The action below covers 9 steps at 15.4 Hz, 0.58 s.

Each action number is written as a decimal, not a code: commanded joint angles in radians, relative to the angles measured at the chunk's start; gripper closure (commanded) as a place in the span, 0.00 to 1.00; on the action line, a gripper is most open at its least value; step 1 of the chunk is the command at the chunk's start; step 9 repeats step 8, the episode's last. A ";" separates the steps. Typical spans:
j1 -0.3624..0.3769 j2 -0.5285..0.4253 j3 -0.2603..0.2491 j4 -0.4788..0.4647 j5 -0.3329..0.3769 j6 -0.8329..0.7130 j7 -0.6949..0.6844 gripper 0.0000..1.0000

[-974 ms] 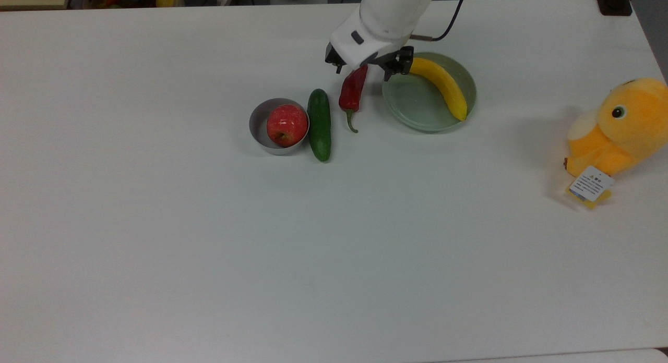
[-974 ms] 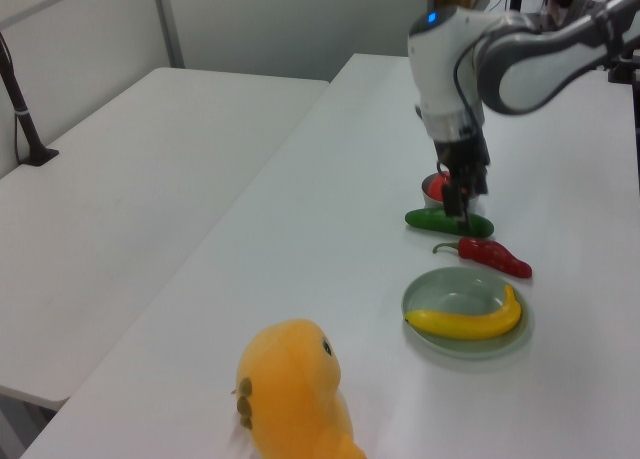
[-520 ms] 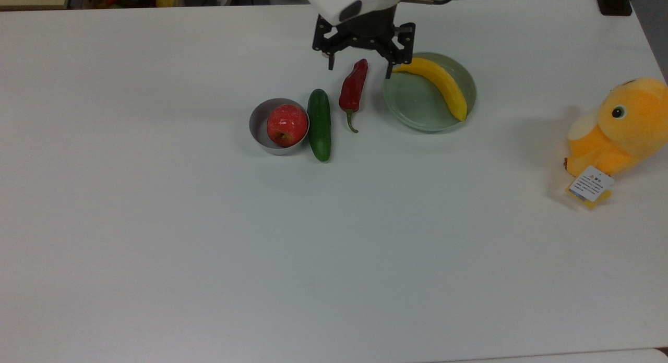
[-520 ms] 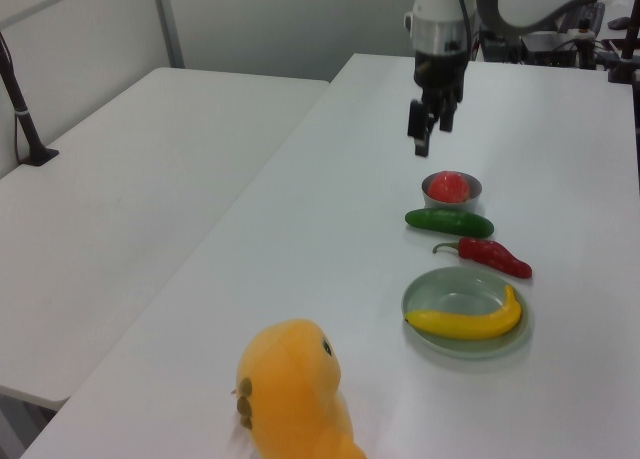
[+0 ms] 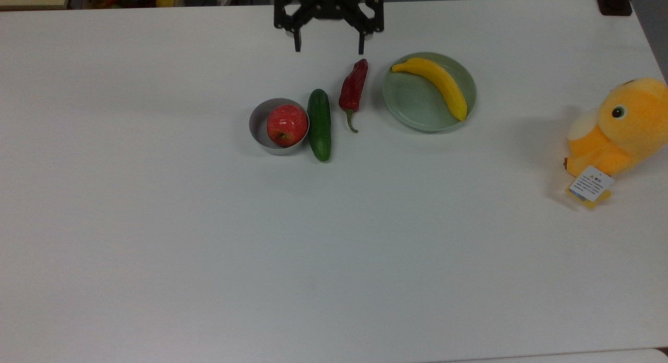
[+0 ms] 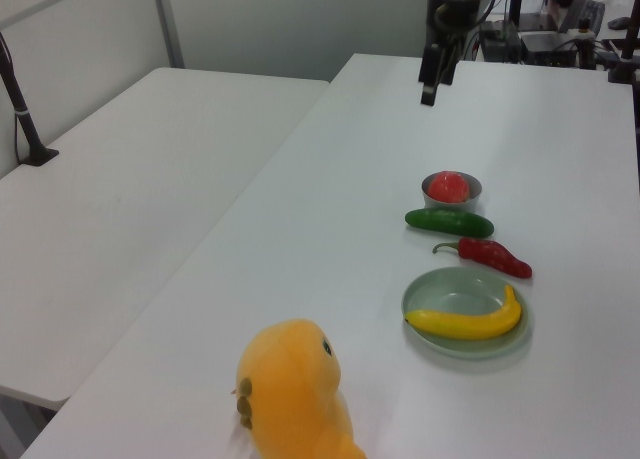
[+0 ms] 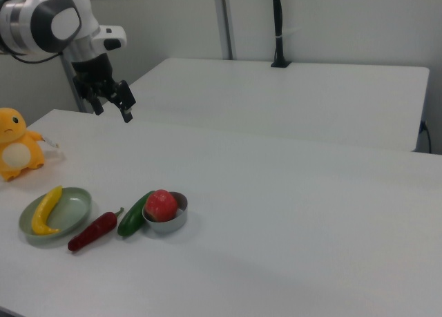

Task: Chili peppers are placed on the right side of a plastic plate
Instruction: 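Open the gripper and raise it away from the chili pepper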

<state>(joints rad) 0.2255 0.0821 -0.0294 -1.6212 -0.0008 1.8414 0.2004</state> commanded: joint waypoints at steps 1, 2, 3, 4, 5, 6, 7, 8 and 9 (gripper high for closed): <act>-0.012 -0.080 -0.034 -0.029 0.036 -0.053 -0.076 0.00; -0.023 -0.093 -0.033 -0.029 0.044 -0.071 -0.075 0.00; -0.035 -0.103 -0.030 -0.029 0.054 -0.095 -0.078 0.00; -0.050 -0.111 -0.026 -0.029 0.058 -0.109 -0.082 0.00; -0.061 -0.113 -0.017 -0.029 0.058 -0.114 -0.072 0.00; -0.064 -0.113 -0.011 -0.029 0.058 -0.114 -0.070 0.00; -0.064 -0.113 -0.006 -0.029 0.058 -0.114 -0.070 0.00; -0.066 -0.113 -0.004 -0.029 0.056 -0.114 -0.068 0.00; -0.066 -0.113 -0.004 -0.029 0.056 -0.114 -0.068 0.00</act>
